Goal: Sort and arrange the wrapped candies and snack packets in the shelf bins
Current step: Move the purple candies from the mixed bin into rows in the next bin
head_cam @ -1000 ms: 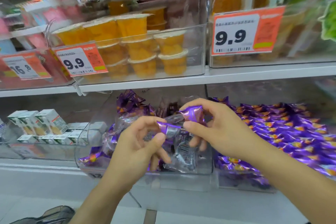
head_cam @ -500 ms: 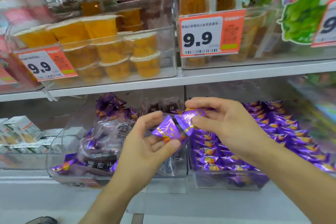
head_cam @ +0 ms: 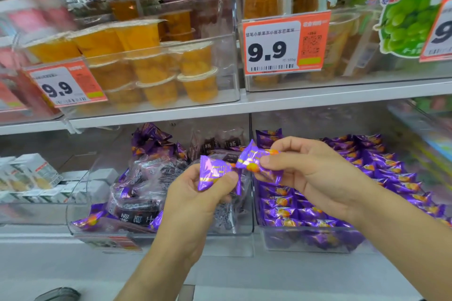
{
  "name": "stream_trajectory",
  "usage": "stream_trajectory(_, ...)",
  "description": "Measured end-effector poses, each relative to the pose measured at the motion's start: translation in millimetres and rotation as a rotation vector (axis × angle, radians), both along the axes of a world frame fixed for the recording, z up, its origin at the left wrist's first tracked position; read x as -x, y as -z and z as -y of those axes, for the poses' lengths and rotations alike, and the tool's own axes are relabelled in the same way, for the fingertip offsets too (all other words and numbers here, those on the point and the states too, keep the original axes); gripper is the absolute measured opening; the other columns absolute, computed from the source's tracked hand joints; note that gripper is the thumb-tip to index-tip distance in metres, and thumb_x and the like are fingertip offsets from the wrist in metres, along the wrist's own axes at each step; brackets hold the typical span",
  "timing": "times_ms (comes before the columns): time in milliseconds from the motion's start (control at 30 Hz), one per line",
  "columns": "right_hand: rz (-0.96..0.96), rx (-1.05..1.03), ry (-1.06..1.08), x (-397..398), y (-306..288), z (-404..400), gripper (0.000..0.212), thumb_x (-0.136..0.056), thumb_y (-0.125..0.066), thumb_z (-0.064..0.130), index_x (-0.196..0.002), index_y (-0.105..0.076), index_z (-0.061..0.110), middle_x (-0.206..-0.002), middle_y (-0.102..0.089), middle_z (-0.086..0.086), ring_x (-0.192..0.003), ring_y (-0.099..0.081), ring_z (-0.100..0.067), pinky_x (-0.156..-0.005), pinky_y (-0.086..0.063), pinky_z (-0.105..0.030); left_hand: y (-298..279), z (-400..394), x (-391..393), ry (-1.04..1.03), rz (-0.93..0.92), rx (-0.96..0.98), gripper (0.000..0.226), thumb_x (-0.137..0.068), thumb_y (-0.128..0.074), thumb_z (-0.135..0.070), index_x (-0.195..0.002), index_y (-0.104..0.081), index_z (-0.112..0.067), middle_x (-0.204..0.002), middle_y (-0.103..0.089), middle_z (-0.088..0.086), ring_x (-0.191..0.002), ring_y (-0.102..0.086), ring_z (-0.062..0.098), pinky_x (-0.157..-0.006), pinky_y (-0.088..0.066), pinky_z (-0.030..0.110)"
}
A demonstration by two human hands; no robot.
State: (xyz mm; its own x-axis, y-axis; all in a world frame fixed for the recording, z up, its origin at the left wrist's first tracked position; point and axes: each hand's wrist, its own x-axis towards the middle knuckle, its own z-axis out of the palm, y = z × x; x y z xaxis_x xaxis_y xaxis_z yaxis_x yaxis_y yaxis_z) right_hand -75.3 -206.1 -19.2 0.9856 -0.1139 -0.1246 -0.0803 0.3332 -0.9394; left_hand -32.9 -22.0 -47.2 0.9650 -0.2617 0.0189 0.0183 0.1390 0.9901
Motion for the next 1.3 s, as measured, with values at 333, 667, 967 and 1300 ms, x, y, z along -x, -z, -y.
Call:
stream_trajectory(333,-0.088,-0.042,-0.052,2.5,-4.8,0.3,0.036,-0.078,-0.067,-0.011,-0.110,-0.057,0.004,-0.071,-0.068,-0.011,-0.059,-0.067,-0.021,-0.047,-0.049,-0.027,-4.6,1.2,2.2,-0.030,-0.051,-0.042,0.030,-0.080,-0.067,0.015,-0.101,-0.058,-0.004,-0.066,-0.066,0.013,-0.044,-0.058,0.023,-0.051,-0.054,0.026)
stream_trajectory(667,-0.011,0.091,-0.140,1.6,1.8,3.0,0.038,-0.059,-0.080,0.009,-0.093,-0.065,0.008,-0.090,-0.073,-0.017,-0.075,-0.067,-0.025,-0.067,-0.059,-0.032,-10.1,-2.0,-0.1,0.272,-0.060,0.161,0.050,-0.066,-0.064,0.000,-0.115,-0.063,0.010,-0.114,-0.069,0.026,-0.109,-0.066,0.036,-0.092,-0.056,0.035)
stream_trajectory(967,0.128,0.640,-0.001,2.8,3.6,0.6,0.067,-0.046,-0.091,0.037,-0.107,-0.067,0.026,-0.100,-0.067,0.004,-0.076,-0.068,-0.009,-0.074,-0.060,-0.029,-10.7,11.7,11.0,0.232,0.039,0.013,0.042,-0.088,-0.052,-0.030,-0.119,-0.064,-0.004,-0.103,-0.075,0.014,-0.097,-0.072,0.023,-0.085,-0.057,0.029)
stream_trajectory(1300,0.250,0.628,-0.042,-3.0,7.0,13.9,0.053,-0.056,-0.090,0.030,-0.103,-0.067,0.018,-0.095,-0.076,-0.003,-0.088,-0.073,-0.024,-0.080,-0.060,-0.033,2.4,22.8,2.7,-0.048,0.351,-0.271,0.032,-0.082,-0.066,-0.056,-0.106,-0.071,-0.036,-0.106,-0.072,-0.007,-0.094,-0.068,0.004,-0.084,-0.054,0.024)
